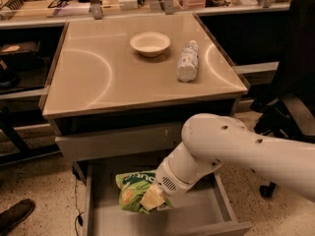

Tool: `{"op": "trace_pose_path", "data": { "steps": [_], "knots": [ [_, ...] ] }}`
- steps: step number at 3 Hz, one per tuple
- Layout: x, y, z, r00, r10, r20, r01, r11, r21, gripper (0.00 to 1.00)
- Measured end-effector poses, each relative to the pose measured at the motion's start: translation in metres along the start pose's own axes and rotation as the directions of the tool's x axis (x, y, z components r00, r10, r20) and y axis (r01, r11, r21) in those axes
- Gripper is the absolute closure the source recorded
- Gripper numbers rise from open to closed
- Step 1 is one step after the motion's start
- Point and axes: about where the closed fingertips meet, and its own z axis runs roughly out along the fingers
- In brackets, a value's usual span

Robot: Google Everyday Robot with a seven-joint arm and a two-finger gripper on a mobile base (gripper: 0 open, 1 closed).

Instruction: Place green rice chip bag into middle drawer

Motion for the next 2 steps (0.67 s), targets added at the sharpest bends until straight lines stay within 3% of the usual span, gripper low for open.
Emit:
{"op": "trace_pose_path", "data": {
  "steps": [1,2],
  "knots": [
    [0.0,0.0,0.0,1.0,0.0,0.0,0.0,1.0,0.0,1.0],
    [0.005,-0.012,0.024,0.999,0.034,0.016,-0.034,0.9994,0.01,1.0]
  ]
}}
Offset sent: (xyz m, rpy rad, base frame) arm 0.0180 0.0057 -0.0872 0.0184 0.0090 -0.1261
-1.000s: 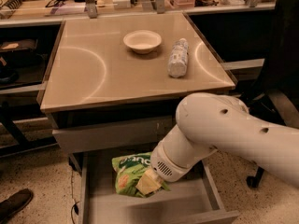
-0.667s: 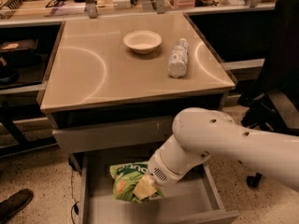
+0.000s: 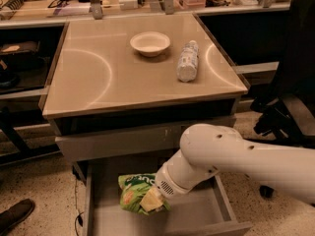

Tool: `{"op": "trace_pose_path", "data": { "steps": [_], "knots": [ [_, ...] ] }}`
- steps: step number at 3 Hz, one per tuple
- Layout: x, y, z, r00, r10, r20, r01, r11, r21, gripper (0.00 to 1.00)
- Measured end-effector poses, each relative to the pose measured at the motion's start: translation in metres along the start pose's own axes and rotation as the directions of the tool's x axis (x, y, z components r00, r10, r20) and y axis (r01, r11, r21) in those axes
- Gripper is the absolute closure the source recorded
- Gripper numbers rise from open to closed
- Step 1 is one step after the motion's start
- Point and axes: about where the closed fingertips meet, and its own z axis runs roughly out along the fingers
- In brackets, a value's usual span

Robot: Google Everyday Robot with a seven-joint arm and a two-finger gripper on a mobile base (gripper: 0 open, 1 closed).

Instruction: Place green rice chip bag into middle drawer

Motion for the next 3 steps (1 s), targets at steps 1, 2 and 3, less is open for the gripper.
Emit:
{"op": "trace_pose_path", "data": {
  "steps": [1,2,3],
  "knots": [
    [0.002,-0.025,0.024,0.998,0.051,0.032,-0.052,0.9981,0.034,1.0],
    [0.008,-0.047,0.043,0.993,0.101,0.056,-0.104,0.9929,0.059,1.0],
    [0.015,-0.064,0.071,0.987,0.151,0.061,-0.154,0.9871,0.044,1.0]
  ]
}}
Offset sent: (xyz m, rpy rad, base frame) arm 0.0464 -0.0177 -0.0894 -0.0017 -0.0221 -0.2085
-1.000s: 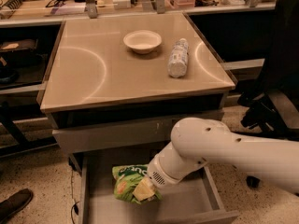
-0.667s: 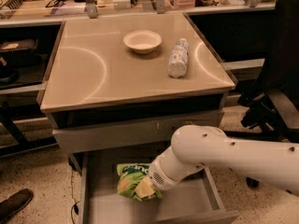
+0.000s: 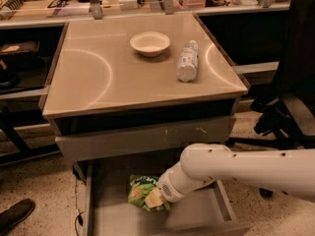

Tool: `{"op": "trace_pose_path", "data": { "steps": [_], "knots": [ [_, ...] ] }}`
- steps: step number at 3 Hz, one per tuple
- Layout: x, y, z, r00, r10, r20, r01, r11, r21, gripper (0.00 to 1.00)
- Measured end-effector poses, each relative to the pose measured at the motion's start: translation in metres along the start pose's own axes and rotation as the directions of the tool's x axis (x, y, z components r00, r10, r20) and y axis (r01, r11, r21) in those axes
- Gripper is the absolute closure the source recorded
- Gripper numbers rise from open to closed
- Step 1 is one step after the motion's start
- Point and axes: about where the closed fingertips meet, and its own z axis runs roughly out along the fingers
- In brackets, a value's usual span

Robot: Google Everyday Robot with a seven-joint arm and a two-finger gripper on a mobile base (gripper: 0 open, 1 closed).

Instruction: Place green rice chip bag into middle drawer

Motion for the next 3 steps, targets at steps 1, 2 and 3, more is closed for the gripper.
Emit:
{"op": "trace_pose_path", "data": {
  "steps": [1,2,3],
  "knots": [
    [0.001,-0.001,0.004,1.0,0.006,0.0,-0.006,1.0,-0.004,1.0],
    [0.007,-0.003,0.021,1.0,0.017,-0.004,-0.017,0.9999,0.003,1.0],
    [0.003,-0.011,0.043,1.0,0.016,0.022,-0.017,0.9993,0.033,1.0]
  ]
}}
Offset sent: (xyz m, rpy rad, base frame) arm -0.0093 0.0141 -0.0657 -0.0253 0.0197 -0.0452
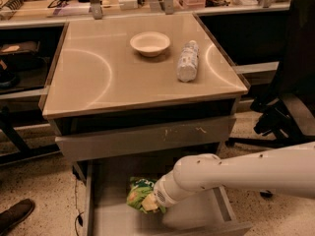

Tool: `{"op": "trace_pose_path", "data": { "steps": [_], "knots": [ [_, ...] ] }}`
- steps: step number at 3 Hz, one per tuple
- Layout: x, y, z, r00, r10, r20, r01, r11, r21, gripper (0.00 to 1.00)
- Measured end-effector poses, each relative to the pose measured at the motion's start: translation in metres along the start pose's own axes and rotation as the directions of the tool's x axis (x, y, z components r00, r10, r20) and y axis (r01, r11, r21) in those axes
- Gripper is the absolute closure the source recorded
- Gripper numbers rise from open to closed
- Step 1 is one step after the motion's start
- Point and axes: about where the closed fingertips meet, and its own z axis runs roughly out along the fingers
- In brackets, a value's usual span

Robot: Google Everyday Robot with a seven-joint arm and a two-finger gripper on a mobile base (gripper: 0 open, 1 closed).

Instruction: Place green rice chip bag into middle drawer

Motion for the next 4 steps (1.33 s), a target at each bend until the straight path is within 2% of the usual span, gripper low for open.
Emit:
{"op": "trace_pose_path", "data": {
  "steps": [2,3,4],
  "knots": [
    [-0.01,-0.02,0.035,0.997,0.013,0.07,-0.014,0.9997,0.02,1.0],
    [-0.011,-0.027,0.054,0.994,0.035,0.108,-0.035,0.9994,0.003,1.0],
    [-0.009,-0.031,0.074,0.991,0.075,0.113,-0.069,0.9962,-0.053,1.0]
  ]
}}
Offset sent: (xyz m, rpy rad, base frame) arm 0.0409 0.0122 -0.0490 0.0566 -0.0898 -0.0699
